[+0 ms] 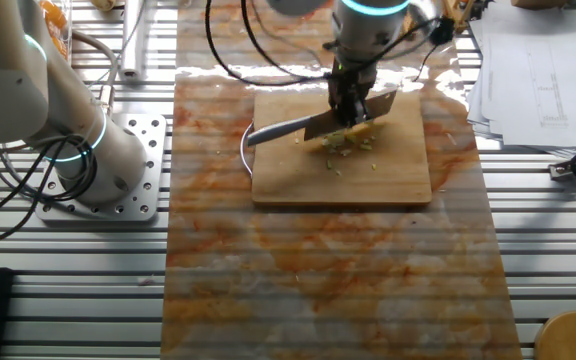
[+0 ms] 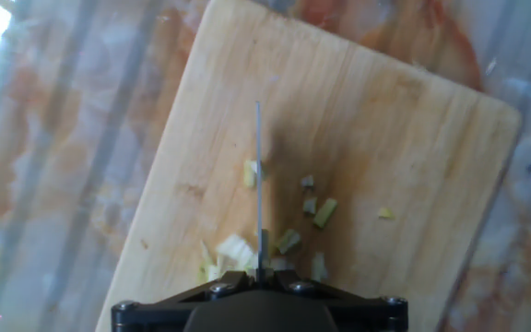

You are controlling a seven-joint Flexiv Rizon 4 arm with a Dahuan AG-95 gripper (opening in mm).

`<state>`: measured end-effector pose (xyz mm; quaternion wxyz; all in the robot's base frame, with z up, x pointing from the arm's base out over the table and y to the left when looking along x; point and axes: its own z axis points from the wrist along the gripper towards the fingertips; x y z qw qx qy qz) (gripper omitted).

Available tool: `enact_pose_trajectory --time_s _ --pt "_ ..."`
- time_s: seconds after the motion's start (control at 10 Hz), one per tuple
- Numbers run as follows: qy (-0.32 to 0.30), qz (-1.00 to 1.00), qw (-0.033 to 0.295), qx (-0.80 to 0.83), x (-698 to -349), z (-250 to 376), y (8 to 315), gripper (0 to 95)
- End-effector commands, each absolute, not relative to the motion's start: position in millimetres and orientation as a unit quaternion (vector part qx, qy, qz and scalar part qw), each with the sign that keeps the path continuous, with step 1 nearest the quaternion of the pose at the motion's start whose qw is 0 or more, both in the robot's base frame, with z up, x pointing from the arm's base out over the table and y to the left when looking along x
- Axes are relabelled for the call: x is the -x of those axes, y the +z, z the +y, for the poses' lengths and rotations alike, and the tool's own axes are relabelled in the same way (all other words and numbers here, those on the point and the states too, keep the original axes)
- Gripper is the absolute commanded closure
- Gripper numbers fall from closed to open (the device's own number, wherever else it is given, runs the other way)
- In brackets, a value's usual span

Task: Chop the scallions

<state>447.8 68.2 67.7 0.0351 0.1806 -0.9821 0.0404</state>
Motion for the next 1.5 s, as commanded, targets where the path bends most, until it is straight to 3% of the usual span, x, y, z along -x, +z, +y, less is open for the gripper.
enact_pose_trajectory --time_s 0.1,0.8,1.2,1.5 --pt "0.038 -0.983 0.022 -0.178 -448.7 68.3 63.7 95.0" --pt "0.054 -0.983 0.008 -0.177 -447.0 72.8 21.5 95.0" --pt "0.083 -0.973 0.024 -0.213 -445.1 74.2 54.6 95.0" --pt "0.040 -0.987 0.001 -0.156 -438.7 78.4 71.5 95.0"
